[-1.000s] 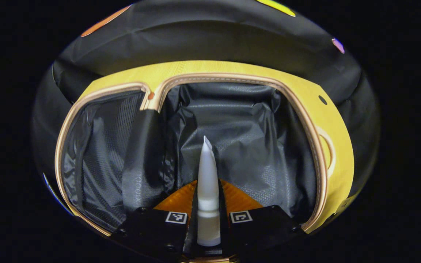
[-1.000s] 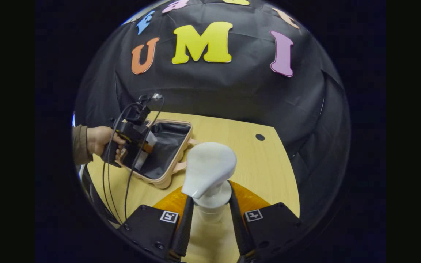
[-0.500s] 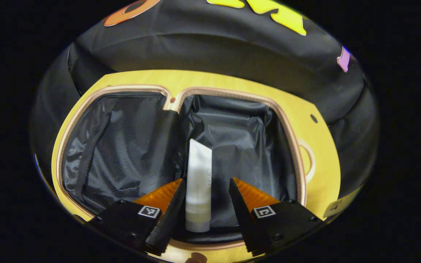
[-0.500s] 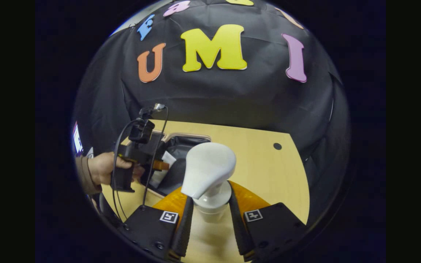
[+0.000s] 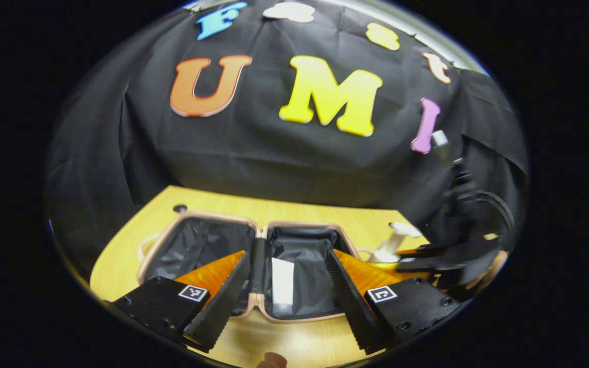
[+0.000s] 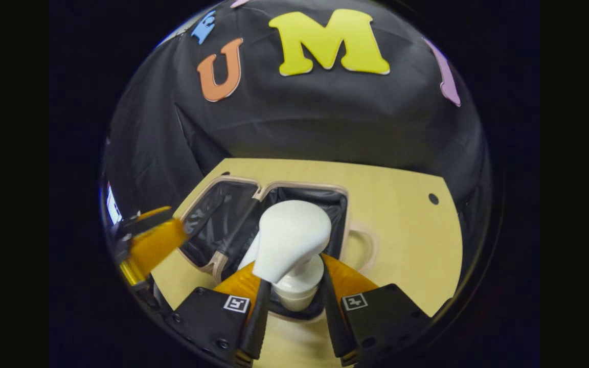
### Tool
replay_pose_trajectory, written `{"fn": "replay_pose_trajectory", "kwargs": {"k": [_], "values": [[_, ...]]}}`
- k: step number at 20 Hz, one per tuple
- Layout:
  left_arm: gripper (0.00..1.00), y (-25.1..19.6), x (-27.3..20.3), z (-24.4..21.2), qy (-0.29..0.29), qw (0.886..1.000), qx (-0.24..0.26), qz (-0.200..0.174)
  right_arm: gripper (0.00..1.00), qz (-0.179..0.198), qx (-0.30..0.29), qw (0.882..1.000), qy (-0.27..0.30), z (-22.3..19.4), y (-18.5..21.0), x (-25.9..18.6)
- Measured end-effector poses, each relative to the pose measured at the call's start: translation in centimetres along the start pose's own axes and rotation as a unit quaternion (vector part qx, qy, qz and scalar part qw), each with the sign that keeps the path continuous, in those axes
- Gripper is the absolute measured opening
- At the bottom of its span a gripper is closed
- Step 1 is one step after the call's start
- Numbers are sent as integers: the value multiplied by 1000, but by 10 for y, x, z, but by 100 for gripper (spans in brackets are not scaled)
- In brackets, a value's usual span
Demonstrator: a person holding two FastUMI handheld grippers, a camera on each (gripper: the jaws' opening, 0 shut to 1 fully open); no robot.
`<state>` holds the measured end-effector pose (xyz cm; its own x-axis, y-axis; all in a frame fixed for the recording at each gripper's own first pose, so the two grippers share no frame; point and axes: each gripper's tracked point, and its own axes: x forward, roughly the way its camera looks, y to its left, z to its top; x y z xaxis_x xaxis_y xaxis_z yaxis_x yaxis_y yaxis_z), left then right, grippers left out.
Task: First open the suitcase, pack the skin care products into it, and then close the suitcase.
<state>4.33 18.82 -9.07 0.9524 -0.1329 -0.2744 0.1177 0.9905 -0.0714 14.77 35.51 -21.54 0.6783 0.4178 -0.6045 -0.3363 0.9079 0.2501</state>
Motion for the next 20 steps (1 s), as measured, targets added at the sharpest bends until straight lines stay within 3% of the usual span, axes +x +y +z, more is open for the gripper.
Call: {"fn": "replay_pose_trajectory", "kwargs": {"k": [6, 9, 12, 17, 18, 20], "values": [[97, 18, -70, 42, -101, 993, 52, 27, 48, -25, 37, 995, 92, -37, 9, 46], [97, 26, -97, 58, -138, 987, 75, 41, 48, -42, 68, 993, 83, -18, 5, 57], [96, 28, -109, 57, -143, 986, 71, 50, 49, -70, 108, 986, 105, -13, -13, 80], [96, 68, -112, 46, -127, 987, 48, 84, 49, -110, 152, 969, 161, -47, -27, 118], [100, 76, -112, 41, -122, 987, 42, 91, 49, -114, 154, 968, 161, -47, -30, 121], [97, 93, -114, 32, -113, 988, 29, 104, 48, -110, 146, 969, 165, -50, -26, 122]]}}
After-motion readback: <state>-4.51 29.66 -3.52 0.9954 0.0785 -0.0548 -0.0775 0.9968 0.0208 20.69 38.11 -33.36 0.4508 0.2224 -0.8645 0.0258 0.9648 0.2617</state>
